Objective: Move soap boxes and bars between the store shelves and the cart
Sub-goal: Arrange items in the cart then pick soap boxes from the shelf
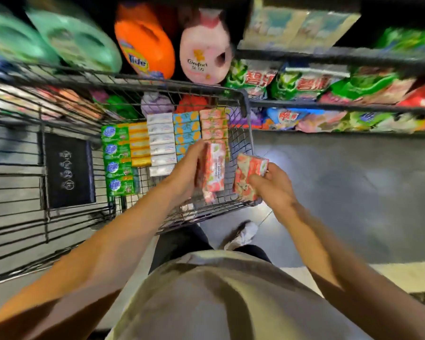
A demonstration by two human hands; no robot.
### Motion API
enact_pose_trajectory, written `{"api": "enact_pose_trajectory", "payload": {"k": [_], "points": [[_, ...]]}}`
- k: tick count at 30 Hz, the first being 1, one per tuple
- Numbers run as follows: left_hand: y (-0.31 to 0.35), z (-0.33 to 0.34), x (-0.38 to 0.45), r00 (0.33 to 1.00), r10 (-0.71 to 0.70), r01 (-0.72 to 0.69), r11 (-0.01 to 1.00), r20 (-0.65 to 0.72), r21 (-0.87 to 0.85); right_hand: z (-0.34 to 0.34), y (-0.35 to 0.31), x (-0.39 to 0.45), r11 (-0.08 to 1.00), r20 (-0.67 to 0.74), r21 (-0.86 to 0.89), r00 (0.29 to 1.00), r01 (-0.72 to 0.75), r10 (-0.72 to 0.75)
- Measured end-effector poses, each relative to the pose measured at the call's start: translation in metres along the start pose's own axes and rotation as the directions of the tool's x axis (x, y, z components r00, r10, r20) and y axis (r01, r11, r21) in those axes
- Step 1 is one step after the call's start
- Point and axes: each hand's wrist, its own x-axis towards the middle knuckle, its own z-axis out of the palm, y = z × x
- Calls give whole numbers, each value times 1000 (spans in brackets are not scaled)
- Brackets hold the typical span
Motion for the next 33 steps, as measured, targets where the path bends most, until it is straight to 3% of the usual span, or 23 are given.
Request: {"api": "enact_pose_trajectory", "payload": {"k": [7,12,17,20,26,33], "points": [[-6,87,-11,984,132,-126,990,123,-56,-91,19,-16,987,-78,156,996,45,-34],[-31,180,-16,975,206,-214,972,86,97,-178,59,-16,937,-104,348,995,34,2],[-64,275,-17,982,183,-190,969,54,159,-277,107,-22,822,-113,570,991,1,76],[-75,329,-16,978,198,-205,967,62,149,-332,125,-32,815,-156,579,985,31,73],[-73,414,-7,959,199,-225,967,203,119,-428,148,-36,845,-248,521,969,121,15],[-36,505,17,927,273,-344,893,256,291,-524,136,-17,886,-399,394,914,246,-76]]}}
